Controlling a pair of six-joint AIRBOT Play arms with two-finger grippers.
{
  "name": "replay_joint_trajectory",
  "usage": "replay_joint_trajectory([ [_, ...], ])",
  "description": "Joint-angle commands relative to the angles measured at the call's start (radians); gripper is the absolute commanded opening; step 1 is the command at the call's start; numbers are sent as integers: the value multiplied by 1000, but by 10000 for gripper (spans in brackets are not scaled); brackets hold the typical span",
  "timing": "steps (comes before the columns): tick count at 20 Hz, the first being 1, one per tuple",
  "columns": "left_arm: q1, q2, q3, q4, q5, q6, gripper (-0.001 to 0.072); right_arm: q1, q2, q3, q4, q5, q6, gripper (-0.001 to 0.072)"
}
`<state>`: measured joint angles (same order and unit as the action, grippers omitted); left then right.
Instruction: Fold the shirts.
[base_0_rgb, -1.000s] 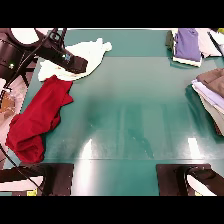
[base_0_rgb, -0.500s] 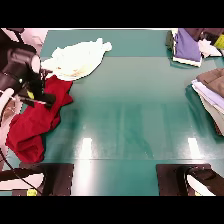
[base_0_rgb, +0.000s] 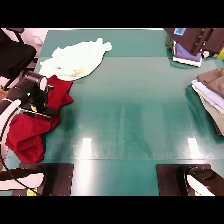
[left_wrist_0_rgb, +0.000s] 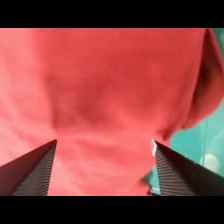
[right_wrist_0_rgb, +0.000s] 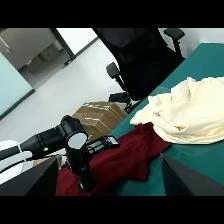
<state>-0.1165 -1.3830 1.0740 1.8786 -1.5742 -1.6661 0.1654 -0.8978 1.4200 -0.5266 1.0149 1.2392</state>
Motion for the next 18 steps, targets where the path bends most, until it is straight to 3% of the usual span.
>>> replay_joint_trajectory([
  [1,2,-9,-94,17,85,-6,691,0,-8,0,8,10,1,694],
  [3,2,-12,-135,10,124,-12,669,0,-11,0,9,6,2,694],
  [4,2,-12,-144,10,140,-22,499,0,-11,0,11,4,2,693],
  [5,2,-12,-144,5,151,-21,200,0,-11,0,11,3,2,692],
  [6,2,-11,-142,-10,162,-16,26,0,-11,0,11,3,2,692],
  [8,2,-9,-135,-77,176,-10,23,0,-10,0,11,5,10,692],
  [10,2,-9,-103,-235,179,22,21,0,-10,0,11,5,10,692],
  [13,-31,0,5,-628,175,78,20,-1,-10,0,2,6,10,691],
  [16,-174,11,159,-902,224,113,19,-8,-10,0,1,8,9,690],
  [18,-294,6,250,-1022,339,112,18,-48,-10,0,-23,36,10,690],
])
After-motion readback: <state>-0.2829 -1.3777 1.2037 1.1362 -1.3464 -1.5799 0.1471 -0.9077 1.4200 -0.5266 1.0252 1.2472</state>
